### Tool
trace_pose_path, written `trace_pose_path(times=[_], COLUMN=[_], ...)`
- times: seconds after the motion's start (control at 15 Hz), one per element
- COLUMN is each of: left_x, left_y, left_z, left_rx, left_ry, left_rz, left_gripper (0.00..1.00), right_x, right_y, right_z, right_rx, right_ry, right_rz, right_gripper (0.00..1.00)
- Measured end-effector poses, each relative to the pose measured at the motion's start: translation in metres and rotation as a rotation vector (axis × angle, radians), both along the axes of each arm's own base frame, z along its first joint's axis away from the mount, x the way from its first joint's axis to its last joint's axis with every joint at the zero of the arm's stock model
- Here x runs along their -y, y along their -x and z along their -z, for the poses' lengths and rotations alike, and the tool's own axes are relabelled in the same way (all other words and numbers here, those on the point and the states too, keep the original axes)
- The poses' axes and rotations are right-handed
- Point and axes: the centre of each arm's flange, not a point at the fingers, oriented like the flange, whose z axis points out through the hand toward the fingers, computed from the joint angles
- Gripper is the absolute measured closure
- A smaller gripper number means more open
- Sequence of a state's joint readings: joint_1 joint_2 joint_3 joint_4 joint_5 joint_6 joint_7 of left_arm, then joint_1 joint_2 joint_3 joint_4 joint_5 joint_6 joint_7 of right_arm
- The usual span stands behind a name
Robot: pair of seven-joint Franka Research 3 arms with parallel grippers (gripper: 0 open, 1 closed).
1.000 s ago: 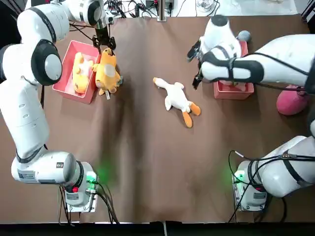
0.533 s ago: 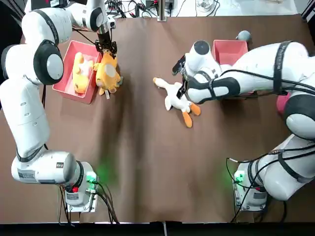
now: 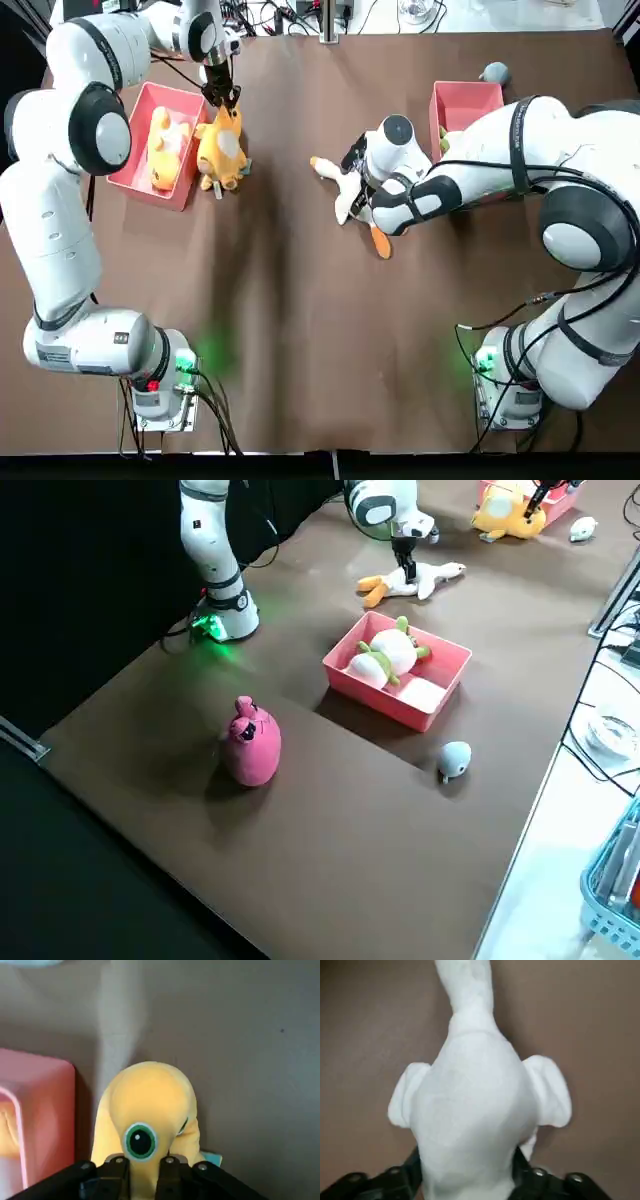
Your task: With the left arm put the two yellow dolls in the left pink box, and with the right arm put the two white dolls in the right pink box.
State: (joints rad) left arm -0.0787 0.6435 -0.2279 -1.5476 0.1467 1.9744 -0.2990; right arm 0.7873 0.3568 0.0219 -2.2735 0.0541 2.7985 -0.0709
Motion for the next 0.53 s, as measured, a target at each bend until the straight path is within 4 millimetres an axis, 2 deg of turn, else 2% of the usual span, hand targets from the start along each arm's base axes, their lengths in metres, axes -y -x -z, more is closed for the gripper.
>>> trace_pose_path(times=[0.13, 0.27, 0.4, 0.53], left_x=[0.006, 0.0, -0.016, -0.04], left_y=[0.005, 0.007, 0.008, 0.008], left_z=[-0.018, -0.047, -0.087, -0.131], left_rx=[-0.019, -0.029, -0.014, 0.045], left_ry=[-0.02, -0.04, -0.069, -0.139], left_rz=[-0.012, -0.026, -0.041, -0.032], left_gripper=[0.81, 0.81, 0.81, 0.82], right_x=[0.006, 0.014, 0.017, 0.026], right_y=[-0.009, -0.02, -0.028, -0.039], right_z=[-0.002, -0.006, -0.01, -0.016], right_rx=[0.008, 0.019, 0.027, 0.02], right_ry=[0.001, 0.0, -0.003, 0.005], right_rz=[0.018, 0.04, 0.063, 0.105], right_gripper=[0.48, 0.63, 0.78, 0.82])
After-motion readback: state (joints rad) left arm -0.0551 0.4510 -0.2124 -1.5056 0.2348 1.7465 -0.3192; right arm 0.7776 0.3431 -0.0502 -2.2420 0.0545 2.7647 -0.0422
